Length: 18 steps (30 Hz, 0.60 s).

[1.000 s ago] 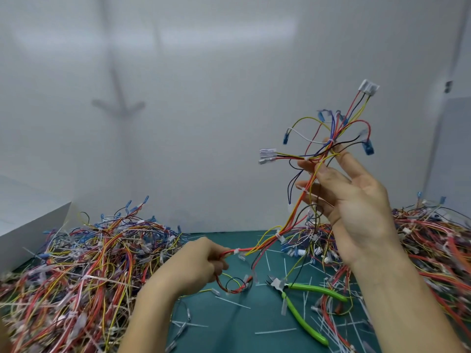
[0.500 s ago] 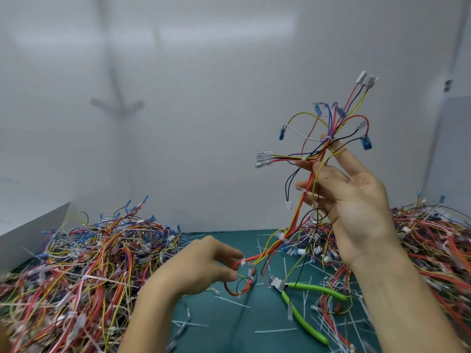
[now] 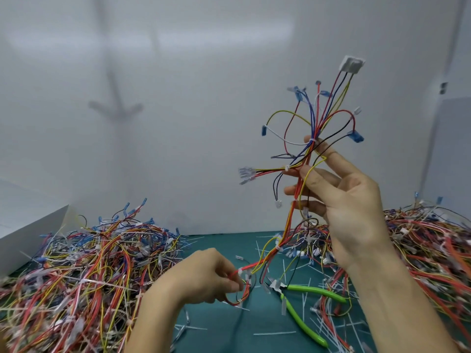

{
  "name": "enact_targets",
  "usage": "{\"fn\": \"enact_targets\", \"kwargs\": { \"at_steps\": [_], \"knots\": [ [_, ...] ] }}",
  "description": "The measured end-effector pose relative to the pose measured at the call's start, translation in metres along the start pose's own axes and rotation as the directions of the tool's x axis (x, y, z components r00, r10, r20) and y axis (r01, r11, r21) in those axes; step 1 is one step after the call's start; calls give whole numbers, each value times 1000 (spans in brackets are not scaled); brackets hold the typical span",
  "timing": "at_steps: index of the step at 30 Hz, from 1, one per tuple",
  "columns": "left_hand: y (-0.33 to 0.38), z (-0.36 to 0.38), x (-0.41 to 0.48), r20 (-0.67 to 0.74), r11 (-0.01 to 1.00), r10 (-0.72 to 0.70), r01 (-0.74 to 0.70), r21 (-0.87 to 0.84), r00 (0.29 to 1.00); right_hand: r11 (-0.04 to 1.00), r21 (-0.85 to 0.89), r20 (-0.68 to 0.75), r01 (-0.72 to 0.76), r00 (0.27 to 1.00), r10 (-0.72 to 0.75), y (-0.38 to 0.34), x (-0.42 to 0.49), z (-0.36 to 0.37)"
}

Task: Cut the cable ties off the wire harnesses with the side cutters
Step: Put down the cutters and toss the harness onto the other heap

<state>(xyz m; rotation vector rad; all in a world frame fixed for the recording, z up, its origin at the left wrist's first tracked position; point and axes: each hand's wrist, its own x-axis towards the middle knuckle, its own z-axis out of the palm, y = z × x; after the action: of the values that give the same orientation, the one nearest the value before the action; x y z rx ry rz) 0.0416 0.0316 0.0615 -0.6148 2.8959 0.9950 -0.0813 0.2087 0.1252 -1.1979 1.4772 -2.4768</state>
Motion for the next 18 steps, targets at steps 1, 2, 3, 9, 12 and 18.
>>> {"fn": "enact_targets", "kwargs": {
  "at_steps": [1, 2, 3, 9, 12, 18],
  "knots": [
    [-1, 0, 1, -62, 998, -6, 2, -55, 998, 1000, 13, -1, -12, 1000, 12, 0, 0, 0],
    [-2, -2, 1, -141, 992, -14, -4, -125, 990, 999, 28, -6, -30, 1000, 30, -1, 0, -1],
    [-3, -4, 1, -224, 979, -30, -17, -205, 974, 998, 47, -15, -53, 998, 53, 0, 0, -3],
    [4, -26, -14, -482, 727, -132, -246, -641, 866, 926, 304, -82, -222, 963, 257, 5, 6, -13],
    [10, -32, -24, -515, 607, -122, -347, -716, 848, 875, 405, -76, -267, 943, 323, 6, 8, -15],
    [16, -39, -32, -547, 442, -99, -456, -772, 831, 839, 450, -68, -307, 925, 374, 9, 7, -14]
  ]
}}
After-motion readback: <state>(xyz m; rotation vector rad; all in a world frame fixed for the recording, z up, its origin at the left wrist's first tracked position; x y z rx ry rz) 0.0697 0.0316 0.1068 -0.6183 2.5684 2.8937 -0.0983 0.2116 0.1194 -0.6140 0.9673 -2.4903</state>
